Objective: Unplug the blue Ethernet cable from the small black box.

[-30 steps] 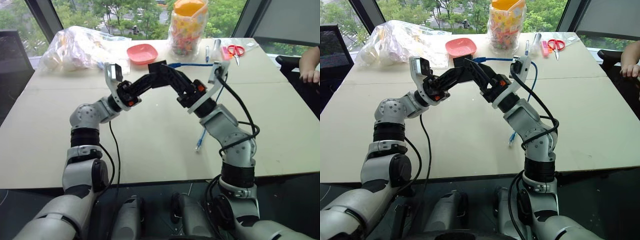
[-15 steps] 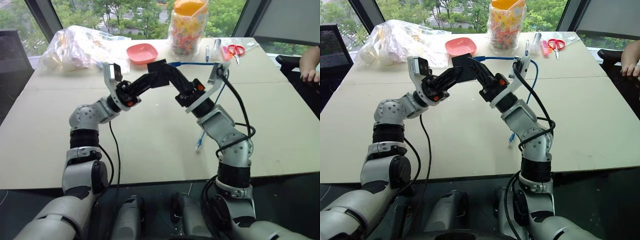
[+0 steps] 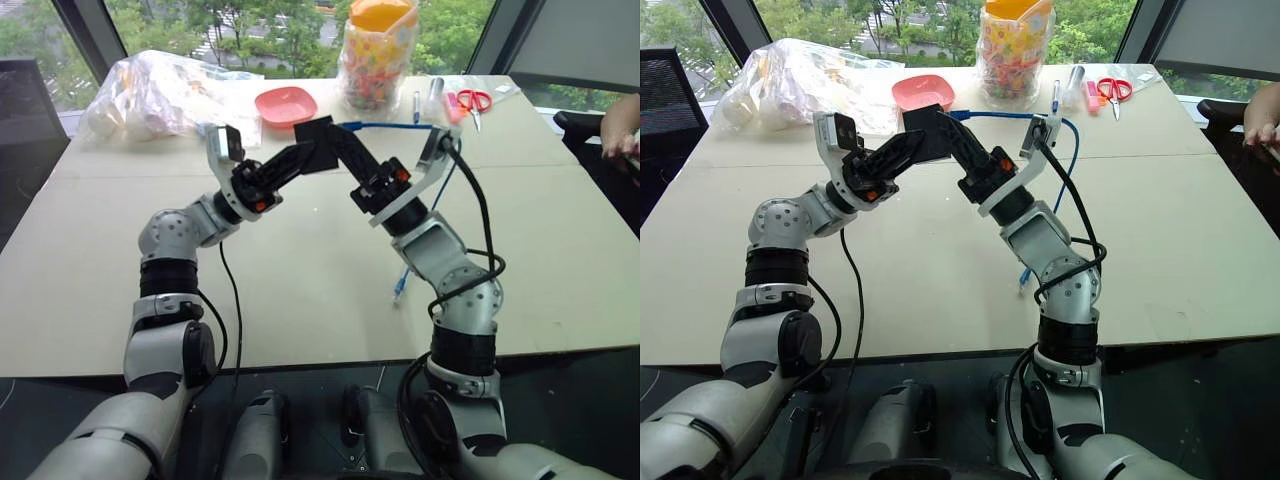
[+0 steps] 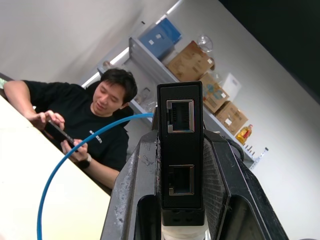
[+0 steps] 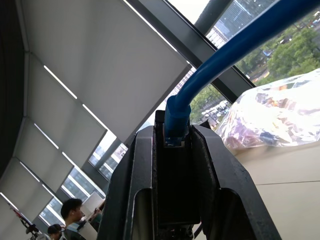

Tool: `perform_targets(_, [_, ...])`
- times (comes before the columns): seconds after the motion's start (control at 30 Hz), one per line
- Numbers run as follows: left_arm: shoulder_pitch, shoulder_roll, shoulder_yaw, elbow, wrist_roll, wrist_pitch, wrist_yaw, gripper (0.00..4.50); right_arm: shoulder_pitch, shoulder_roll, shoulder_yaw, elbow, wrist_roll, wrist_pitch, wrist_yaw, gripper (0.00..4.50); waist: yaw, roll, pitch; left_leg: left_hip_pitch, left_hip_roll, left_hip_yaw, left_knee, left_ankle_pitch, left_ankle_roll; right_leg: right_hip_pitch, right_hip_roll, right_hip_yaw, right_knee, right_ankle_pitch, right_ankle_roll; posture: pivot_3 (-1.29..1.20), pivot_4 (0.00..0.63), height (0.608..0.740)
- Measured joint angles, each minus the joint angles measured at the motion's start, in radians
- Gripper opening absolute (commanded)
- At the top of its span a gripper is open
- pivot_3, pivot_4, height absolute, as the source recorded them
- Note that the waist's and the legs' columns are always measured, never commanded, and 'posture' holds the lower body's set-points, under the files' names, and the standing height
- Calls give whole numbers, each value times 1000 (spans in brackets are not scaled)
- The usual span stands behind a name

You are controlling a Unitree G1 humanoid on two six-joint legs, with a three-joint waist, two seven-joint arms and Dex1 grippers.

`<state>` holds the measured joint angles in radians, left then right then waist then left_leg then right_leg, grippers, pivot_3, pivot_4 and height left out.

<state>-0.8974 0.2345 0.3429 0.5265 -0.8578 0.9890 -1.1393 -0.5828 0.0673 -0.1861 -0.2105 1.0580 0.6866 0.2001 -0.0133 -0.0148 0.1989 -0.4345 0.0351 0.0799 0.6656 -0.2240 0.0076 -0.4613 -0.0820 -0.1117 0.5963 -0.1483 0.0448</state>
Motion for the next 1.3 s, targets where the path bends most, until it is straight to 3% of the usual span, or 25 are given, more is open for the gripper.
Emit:
perform_targets(0.1, [9,-2,-18,-1,8,-16,13,487,0,-2,18,1,-24,-17,-1,2870,0,0,0,0,0,0,0,0,0,0,0,0,0,0,-1,0,150,740])
perform_targets(0.8, [14,4,-34,2,12,-37,24,487,47,-11,22,2,-53,-45,0,2870,0,0,0,-1,0,0,0,0,0,-1,0,0,-1,-1,-1,0,150,740])
perform_targets(0.9, [14,4,-34,2,12,-37,26,487,48,-10,21,2,-53,-51,-1,2049,0,0,0,-2,0,0,0,0,0,-1,0,0,-1,-1,-2,0,150,740])
perform_targets(1.03, [14,4,-33,4,9,-36,31,487,48,-6,15,1,-51,-66,1,47,0,0,0,-2,0,0,0,0,0,-1,0,0,-1,-1,-2,0,150,740])
perform_targets(1.3, [14,3,-32,4,4,-35,31,487,48,0,16,2,-49,-76,3,16,0,0,0,-4,0,-1,0,0,0,-3,0,-1,-1,-1,-1,0,150,740])
